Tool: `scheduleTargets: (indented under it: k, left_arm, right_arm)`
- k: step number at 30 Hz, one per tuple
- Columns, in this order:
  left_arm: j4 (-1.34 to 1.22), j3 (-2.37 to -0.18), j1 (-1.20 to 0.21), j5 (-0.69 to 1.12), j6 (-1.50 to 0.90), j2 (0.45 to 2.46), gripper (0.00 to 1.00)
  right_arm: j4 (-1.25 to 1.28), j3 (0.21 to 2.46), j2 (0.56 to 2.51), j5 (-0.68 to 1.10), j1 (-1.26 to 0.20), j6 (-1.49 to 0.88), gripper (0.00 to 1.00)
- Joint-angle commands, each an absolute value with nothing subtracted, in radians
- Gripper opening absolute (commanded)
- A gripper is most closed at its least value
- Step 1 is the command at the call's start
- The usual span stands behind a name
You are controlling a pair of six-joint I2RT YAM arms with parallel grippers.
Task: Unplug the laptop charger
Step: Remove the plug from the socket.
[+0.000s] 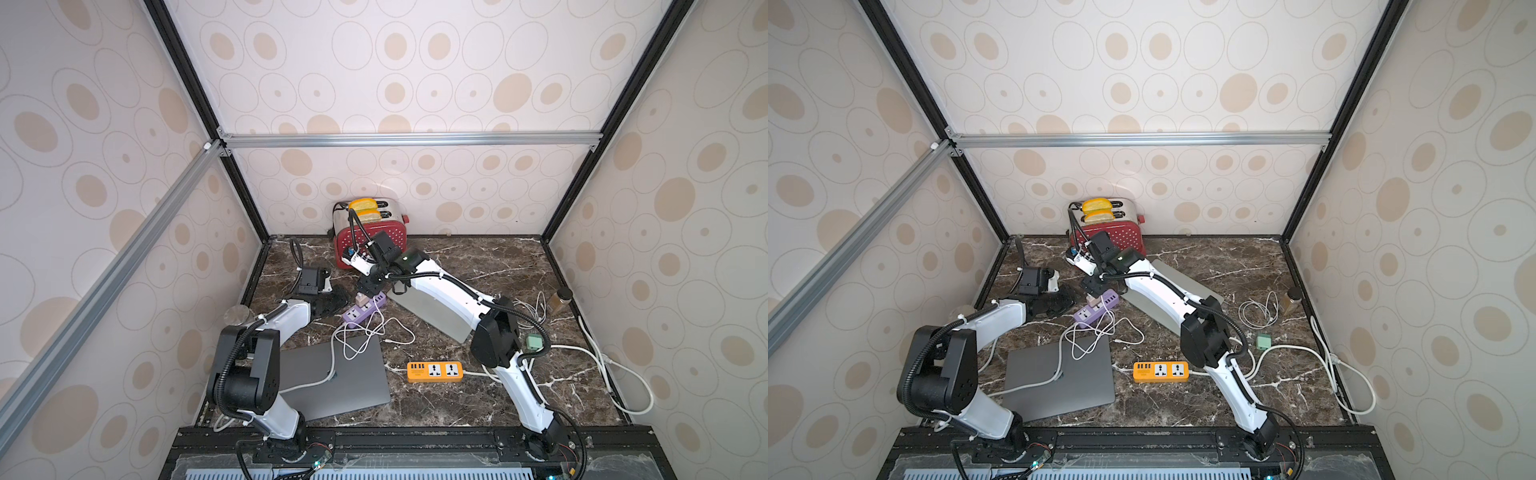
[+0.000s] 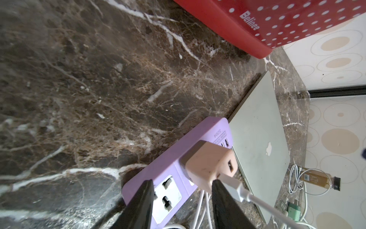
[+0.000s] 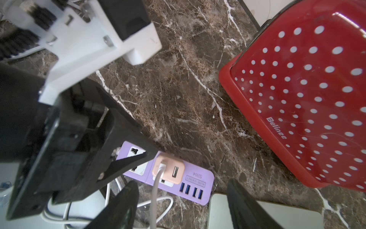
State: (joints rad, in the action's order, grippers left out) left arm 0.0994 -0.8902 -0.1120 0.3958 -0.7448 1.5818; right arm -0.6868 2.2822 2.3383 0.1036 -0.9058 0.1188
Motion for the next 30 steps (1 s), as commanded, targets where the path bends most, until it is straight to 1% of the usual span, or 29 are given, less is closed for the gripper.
scheduleTargets:
  k: [1,6,15,24,30]
  left_arm:
    - [0.118,-0.870,-0.105,0.343,-0.758,1.526,0.49]
    - [0.117,-0.828,-0.104,0.323,-0.765,1.475,0.49]
    - [0.127,-0.791,-0.103,0.321,-0.754,1.425,0.49]
    - [0.120,-0.793,-0.104,0.328,-0.749,1.429,0.49]
    - [0.119,-0.803,-0.104,0.332,-0.754,1.428,0.50]
  right_arm:
    - [-0.620,2.214,2.358,0.109,-0.913,0.068,0.70]
    - [-0.432,2.056,2.328,0.124,-0.915,0.019,0.67]
    - [-0.187,1.842,2.255,0.071,-0.925,-0.014,0.61]
    - [-0.164,1.781,2.170,0.098,-0.934,-0.006,0.62]
    - [-0.182,1.839,2.197,0.095,-0.937,0.002,0.62]
